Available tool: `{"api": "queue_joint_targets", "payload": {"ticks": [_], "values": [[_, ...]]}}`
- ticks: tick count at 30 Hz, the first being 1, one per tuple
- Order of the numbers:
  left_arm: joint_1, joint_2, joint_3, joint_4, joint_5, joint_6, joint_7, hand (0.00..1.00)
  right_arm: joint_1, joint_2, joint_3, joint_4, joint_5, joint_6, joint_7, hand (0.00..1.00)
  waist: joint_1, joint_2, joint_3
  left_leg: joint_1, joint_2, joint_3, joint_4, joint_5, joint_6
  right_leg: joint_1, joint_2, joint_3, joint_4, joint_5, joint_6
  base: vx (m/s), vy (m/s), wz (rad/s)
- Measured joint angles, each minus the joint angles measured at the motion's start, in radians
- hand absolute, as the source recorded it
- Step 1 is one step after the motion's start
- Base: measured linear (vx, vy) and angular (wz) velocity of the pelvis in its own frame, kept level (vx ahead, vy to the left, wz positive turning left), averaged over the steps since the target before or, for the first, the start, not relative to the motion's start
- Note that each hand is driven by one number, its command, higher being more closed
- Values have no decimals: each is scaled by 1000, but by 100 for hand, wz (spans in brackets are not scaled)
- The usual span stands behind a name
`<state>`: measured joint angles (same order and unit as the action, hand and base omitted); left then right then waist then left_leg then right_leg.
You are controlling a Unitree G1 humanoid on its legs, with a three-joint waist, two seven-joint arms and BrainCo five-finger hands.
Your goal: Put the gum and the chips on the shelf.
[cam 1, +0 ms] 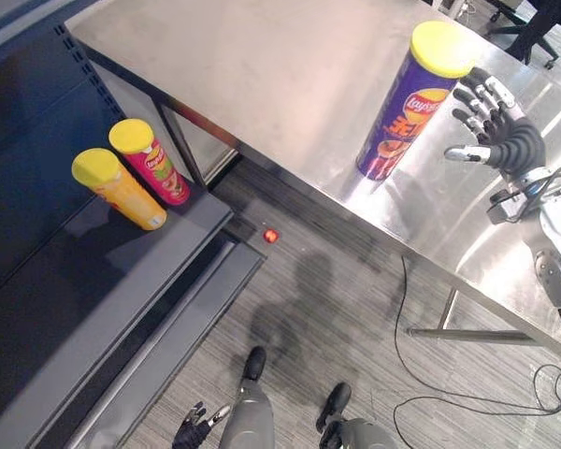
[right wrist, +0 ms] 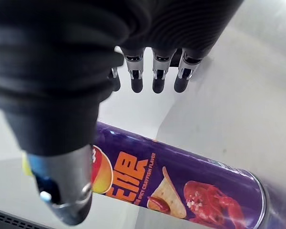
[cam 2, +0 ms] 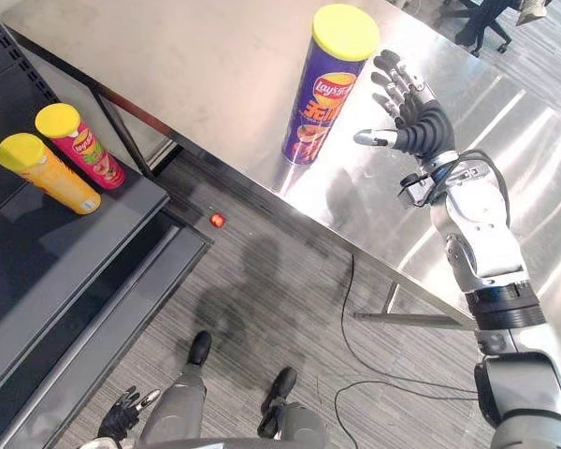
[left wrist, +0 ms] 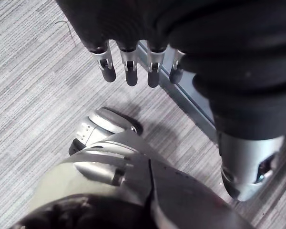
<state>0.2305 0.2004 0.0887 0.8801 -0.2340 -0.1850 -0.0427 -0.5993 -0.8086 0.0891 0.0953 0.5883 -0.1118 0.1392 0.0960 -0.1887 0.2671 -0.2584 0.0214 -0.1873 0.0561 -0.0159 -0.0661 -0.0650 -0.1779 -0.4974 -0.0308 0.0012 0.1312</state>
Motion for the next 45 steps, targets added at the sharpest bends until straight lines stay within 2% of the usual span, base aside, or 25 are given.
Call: {"api": "queue_joint_targets", "payload": {"ticks": [7, 19, 24, 28, 29, 40, 45], "values": [[-12, 1, -3, -4, 0, 0, 4, 0, -40, -1, 4, 37, -1, 0, -22, 0, 6, 1, 31, -11, 1, -7, 3, 0, 1, -5, 2, -6, -5, 17, -5, 2, 20, 3], [-40, -1, -10, -23, -23, -1, 19, 0, -135, -8, 57, 73, -3, 0, -27, 0, 45, 0, 65, -41, -2, -21, 21, 0, 1, -20, 4, -19, -4, 18, -5, -2, 12, 3], [-42, -1, -11, -23, -36, -1, 23, 0, -188, -11, 107, 77, -3, 0, -29, 0, 46, 0, 69, -54, -5, -31, 29, 0, 1, -24, 5, -28, -4, 18, -5, 1, 25, 6], [-57, -2, -11, -24, -37, -1, 32, 0, -233, -12, 117, 77, -3, 0, -31, 0, 47, -3, 96, -55, -5, -34, 34, 0, 0, -22, 5, -30, -3, 18, -5, 0, 6, 1], [-61, -2, -11, -24, -37, -1, 35, 0, -238, -12, 117, 77, -3, 0, -33, 100, 48, -5, 98, -57, -5, -34, 35, 0, 0, -23, 5, -30, -4, 18, -5, 0, 0, 0], [-80, -6, -11, -24, -39, -1, 38, 0, -247, -12, 122, 77, -8, 0, -57, 100, 50, -8, 101, -72, -4, -37, 44, 0, 0, -33, 6, -31, -2, 19, -5, -1, 5, 0], [-80, -7, -11, -23, -40, 0, 41, 0, -248, -12, 123, 77, -40, 3, -59, 100, 50, -8, 101, -67, 8, -22, 46, 0, 0, -37, 15, -15, -2, 40, -17, -23, 38, -10]]}}
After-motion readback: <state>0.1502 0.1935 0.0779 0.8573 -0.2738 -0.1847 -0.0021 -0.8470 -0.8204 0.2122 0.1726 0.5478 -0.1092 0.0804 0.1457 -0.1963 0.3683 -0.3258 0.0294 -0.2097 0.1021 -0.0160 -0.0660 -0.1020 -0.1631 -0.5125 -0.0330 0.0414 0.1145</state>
